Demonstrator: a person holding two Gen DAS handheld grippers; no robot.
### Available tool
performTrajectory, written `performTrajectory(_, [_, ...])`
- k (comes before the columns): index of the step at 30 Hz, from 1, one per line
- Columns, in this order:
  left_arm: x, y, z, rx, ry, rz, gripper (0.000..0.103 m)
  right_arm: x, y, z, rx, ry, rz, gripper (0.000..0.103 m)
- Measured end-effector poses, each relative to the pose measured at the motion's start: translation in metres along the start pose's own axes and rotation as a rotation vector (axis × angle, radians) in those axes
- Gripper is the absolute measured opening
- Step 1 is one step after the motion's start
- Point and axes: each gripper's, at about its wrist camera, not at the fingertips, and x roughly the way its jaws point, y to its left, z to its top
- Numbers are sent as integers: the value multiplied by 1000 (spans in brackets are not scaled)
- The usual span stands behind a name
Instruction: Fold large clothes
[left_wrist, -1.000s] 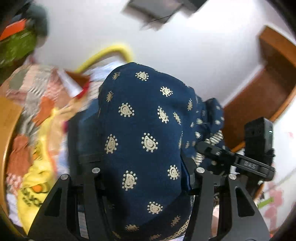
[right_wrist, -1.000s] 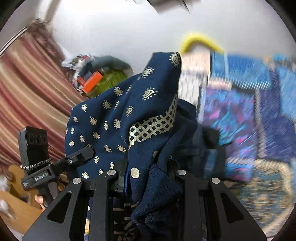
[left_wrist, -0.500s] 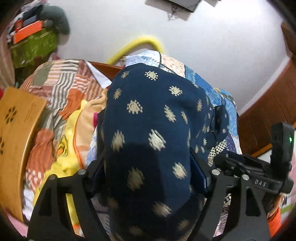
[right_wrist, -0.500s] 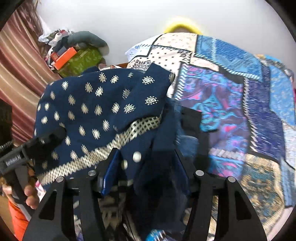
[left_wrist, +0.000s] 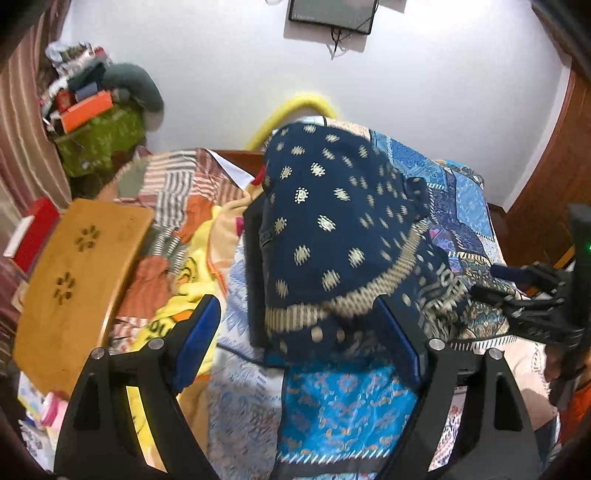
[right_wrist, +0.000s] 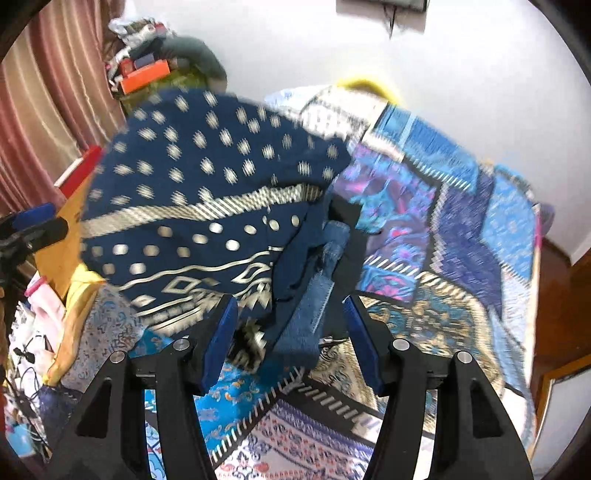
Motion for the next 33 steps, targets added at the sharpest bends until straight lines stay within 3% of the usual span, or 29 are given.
performTrajectory(5, [-63, -20, -7, 25, -107, -2, 84, -85, 18, -8, -40, -183, -39, 56])
performTrajectory(11, [-146, -54, -24, 100, -267, -2, 84, -181, 36, -37, -21, -380, -15, 56])
performTrajectory(17, [-239, -90, -60, 144, -474, -8, 84, -255, 56, -75, -5, -557, -7, 56])
performTrajectory(21, [-297, -114, -94, 154, -633, 29, 84, -304, 69, -110, 10, -695, -8, 56])
performTrajectory(24, [-326, -126, -118, 152, -722, 52, 86, -328, 79, -133, 16, -756, 7, 56])
performTrajectory(29, [-352, -139, -150, 118, -797, 53, 88, -342, 90, -157, 34, -796, -29, 56])
performTrajectory(31, [-358, -140, -161, 106, -814, 55, 94, -342, 92, -160, 38, -796, -39, 56])
performTrajectory(33, [-362, -140, -167, 92, -824, 55, 102, -340, 93, -160, 35, -790, -49, 68])
